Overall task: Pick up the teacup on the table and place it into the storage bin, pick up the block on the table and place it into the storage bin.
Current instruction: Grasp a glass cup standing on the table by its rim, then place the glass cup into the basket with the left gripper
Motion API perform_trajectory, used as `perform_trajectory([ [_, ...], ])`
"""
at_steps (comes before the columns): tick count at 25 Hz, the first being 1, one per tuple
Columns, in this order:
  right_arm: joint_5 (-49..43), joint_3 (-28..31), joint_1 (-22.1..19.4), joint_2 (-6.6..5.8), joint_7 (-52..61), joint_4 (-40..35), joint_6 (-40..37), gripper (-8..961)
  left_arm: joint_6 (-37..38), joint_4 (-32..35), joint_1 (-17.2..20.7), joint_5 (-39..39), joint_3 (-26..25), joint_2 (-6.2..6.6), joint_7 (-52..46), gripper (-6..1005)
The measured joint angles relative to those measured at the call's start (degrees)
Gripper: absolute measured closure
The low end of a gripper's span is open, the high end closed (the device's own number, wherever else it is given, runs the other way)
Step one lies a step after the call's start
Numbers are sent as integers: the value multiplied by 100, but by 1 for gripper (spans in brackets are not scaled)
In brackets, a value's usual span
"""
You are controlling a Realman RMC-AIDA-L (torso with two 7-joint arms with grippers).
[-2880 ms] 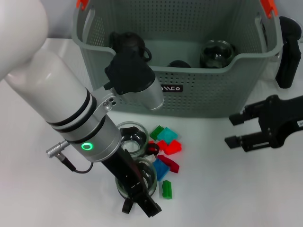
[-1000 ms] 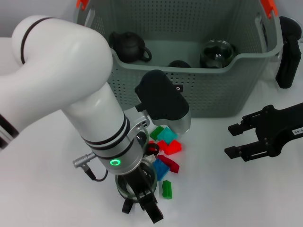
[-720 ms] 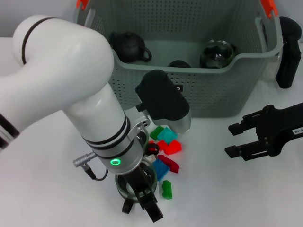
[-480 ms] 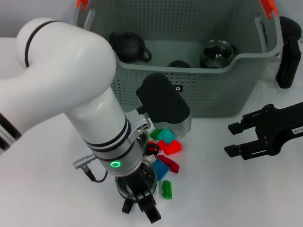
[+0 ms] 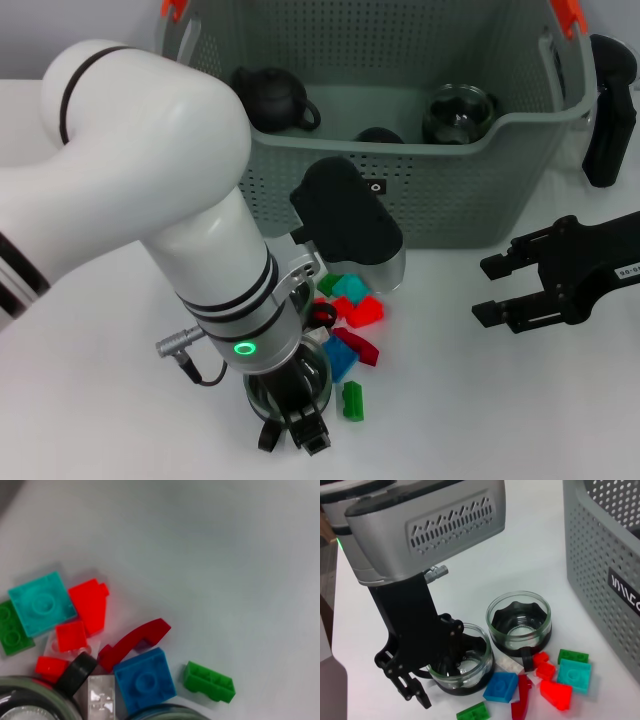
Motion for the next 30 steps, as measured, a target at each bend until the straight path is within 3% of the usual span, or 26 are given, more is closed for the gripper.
perform_trajectory([
  [9, 10, 66, 4, 1, 0, -33, 10, 297, -26, -43, -36, 12, 2, -1, -15, 652],
  [15, 10, 121, 15, 8, -6, -32, 10, 297, -29, -27, -37, 54, 1, -3, -33, 877],
  [20, 9, 146, 15, 17, -40, -24, 10, 296, -7, -6, -36, 113, 1, -2, -48, 941],
  [30, 8, 195, 18, 11, -72, -6, 8, 296, 732, 570, 71, 38, -189, 3, -78, 942],
])
